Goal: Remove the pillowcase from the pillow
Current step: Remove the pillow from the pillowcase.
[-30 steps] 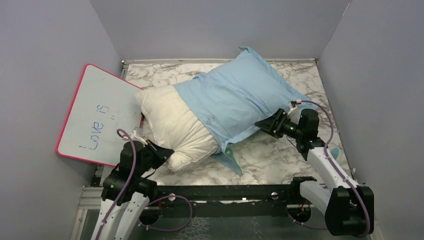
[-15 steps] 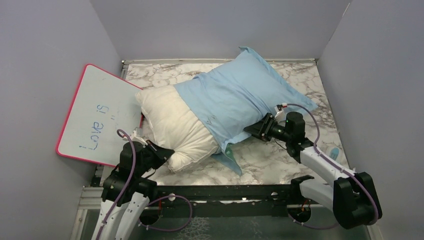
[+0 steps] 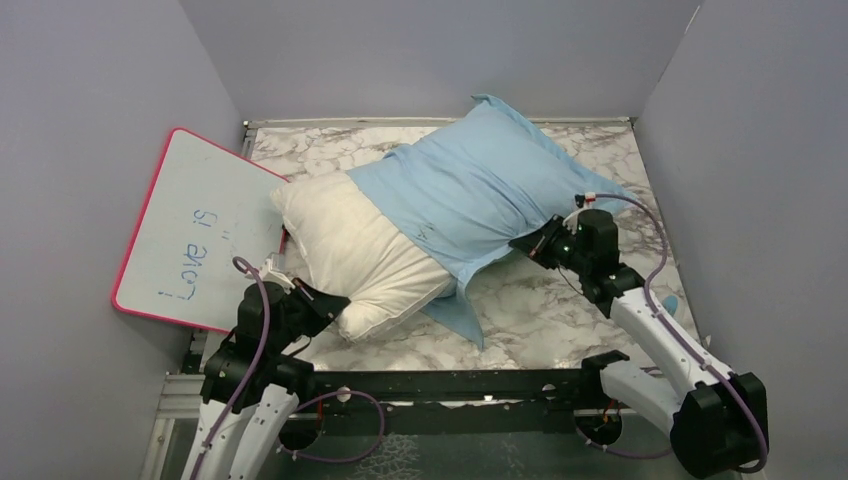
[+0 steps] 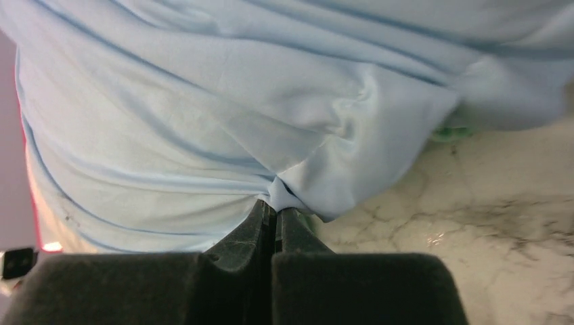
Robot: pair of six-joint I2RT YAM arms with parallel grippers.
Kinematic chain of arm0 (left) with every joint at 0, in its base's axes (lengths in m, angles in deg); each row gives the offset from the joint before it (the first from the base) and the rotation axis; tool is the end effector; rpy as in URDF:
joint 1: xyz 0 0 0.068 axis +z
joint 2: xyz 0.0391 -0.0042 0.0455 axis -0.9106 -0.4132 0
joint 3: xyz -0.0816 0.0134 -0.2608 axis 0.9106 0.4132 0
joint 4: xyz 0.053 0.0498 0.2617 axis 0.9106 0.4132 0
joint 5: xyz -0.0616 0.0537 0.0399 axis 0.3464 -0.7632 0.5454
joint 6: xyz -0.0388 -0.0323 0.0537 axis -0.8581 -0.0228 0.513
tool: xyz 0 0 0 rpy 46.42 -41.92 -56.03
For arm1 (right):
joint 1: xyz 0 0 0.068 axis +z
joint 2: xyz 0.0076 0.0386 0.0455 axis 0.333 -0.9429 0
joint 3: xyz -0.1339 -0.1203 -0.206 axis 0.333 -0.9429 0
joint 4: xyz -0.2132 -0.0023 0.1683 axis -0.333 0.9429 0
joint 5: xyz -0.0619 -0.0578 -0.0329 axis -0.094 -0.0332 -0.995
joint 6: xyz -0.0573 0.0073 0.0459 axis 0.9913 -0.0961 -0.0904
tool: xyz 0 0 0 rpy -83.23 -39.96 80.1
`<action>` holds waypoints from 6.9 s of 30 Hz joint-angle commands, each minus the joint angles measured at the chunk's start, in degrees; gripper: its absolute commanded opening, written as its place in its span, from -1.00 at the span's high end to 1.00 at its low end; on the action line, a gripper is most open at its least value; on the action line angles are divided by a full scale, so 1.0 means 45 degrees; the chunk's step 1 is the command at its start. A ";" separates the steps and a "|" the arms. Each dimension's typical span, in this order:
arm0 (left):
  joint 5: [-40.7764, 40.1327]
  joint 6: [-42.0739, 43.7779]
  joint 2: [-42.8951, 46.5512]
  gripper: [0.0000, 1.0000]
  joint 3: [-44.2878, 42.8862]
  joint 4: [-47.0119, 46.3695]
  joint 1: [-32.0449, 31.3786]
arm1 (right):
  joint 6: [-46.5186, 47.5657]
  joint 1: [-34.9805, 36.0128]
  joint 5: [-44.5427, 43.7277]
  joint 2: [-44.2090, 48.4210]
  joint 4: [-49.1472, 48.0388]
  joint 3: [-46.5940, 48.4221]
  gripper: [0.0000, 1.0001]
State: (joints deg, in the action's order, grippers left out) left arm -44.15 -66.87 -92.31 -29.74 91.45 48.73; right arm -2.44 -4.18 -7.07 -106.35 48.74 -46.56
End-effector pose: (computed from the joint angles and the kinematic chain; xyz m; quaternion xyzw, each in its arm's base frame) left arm 0.0917 -0.0368 0.2419 -0.2522 0.8313 -0.3389 0.3612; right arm 0.2297 0.0822 0.2121 0.1741 0.8298 0.3879 0.3615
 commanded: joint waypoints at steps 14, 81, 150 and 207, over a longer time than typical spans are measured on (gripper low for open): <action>-0.1052 0.0761 0.0347 1.00 -0.0953 0.0462 0.0114 | 0.1889 -0.2284 0.1429 -0.0018 0.0784 0.0754 0.85; -0.1228 0.1193 0.0796 1.00 -0.1087 0.0735 0.0036 | 0.4739 0.0162 0.3766 -0.2049 0.2090 0.6656 -0.14; 0.9404 0.9817 -0.8051 1.00 -0.5872 -0.6334 0.4084 | 0.6176 0.3122 -0.0811 -0.1252 0.4994 0.5665 -0.31; 1.0764 0.8775 -0.5443 1.00 -0.4443 -0.6200 0.3933 | 1.2008 0.2135 -0.6579 -1.2211 0.7307 1.9449 0.98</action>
State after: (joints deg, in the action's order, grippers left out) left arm 1.03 -26.90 -118.65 -49.06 66.59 66.96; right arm 54.37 4.67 -43.99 -162.64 78.64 38.46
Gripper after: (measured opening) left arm 0.029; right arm 0.014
